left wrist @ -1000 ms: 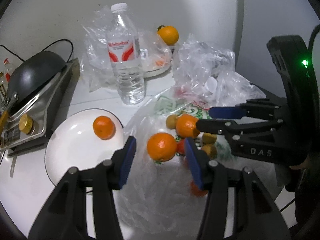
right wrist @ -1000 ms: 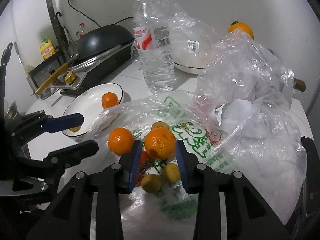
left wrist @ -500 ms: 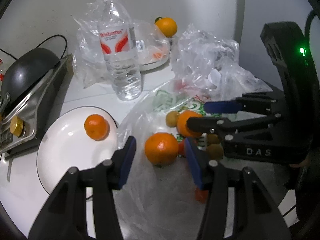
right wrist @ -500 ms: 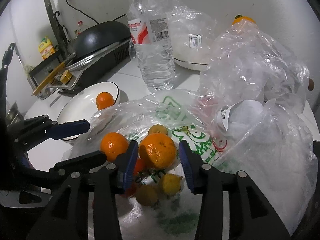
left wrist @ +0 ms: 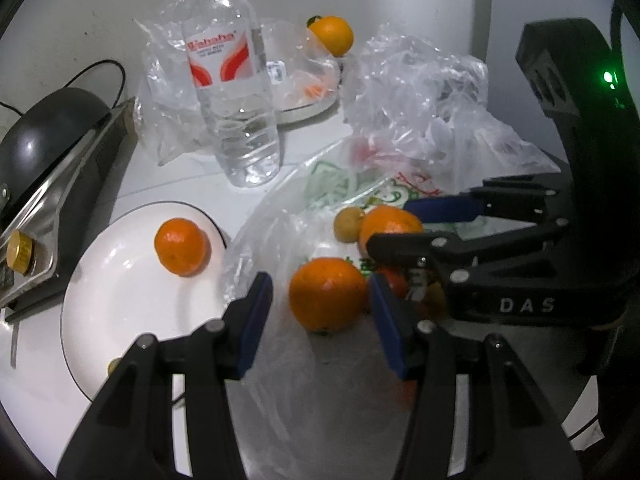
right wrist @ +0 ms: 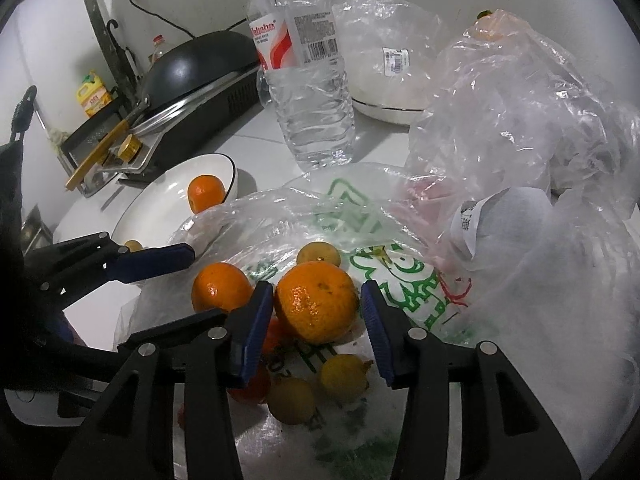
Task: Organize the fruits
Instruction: 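Lift the tangerine with the left tool while the right tool carries its tangerine to the plate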
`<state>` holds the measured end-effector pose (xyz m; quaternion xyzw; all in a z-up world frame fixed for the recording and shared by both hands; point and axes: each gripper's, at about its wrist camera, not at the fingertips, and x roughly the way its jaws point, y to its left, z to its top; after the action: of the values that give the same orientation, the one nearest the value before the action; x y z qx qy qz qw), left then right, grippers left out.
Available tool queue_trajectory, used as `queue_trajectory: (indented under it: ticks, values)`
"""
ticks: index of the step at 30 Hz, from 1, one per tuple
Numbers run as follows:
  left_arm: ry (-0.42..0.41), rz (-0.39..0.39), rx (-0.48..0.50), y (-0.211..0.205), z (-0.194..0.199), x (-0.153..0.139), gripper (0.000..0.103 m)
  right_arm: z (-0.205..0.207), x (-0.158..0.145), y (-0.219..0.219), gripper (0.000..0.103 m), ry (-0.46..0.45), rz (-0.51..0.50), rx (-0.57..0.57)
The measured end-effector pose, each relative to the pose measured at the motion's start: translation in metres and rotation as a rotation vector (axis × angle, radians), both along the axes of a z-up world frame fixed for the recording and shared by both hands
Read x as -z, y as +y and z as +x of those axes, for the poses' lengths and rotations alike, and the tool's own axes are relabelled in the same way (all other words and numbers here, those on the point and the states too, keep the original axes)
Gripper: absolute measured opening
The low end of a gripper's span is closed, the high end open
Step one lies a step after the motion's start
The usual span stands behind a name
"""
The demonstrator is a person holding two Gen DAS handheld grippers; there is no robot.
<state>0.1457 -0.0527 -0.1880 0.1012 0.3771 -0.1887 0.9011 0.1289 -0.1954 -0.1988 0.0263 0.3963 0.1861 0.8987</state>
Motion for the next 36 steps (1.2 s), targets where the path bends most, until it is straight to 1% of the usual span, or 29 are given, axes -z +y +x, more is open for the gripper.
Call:
queue_trajectory:
  ticks: [7,8,9,10,16,28,36]
  values:
    - [0.020,-0.008,0.007,-0.002,0.005,0.006,0.051,0.001,0.001,0.000,0.048,-0.003,-0.001,-0.005]
    - [0.019,-0.004,0.010,-0.003,0.005,0.007,0.050,0.000,0.001,0.000,0.048,-0.005,-0.003,-0.005]
    - [0.016,-0.002,0.013,-0.003,0.005,0.007,0.047,0.000,0.000,0.000,0.048,-0.006,-0.007,-0.006]
    - [0.015,0.000,0.018,-0.004,0.004,0.007,0.046,-0.001,0.000,0.001,0.048,-0.007,-0.011,-0.005]
    - [-0.004,0.001,0.028,-0.005,0.002,0.002,0.044,-0.005,-0.006,0.001,0.047,-0.026,-0.018,-0.002]
    - [-0.079,-0.025,0.042,-0.002,-0.021,-0.022,0.044,-0.026,-0.028,0.000,0.047,-0.080,-0.043,0.028]
    - [-0.137,-0.052,0.031,0.012,-0.042,-0.043,0.044,-0.048,-0.044,0.011,0.047,-0.117,-0.050,0.031]
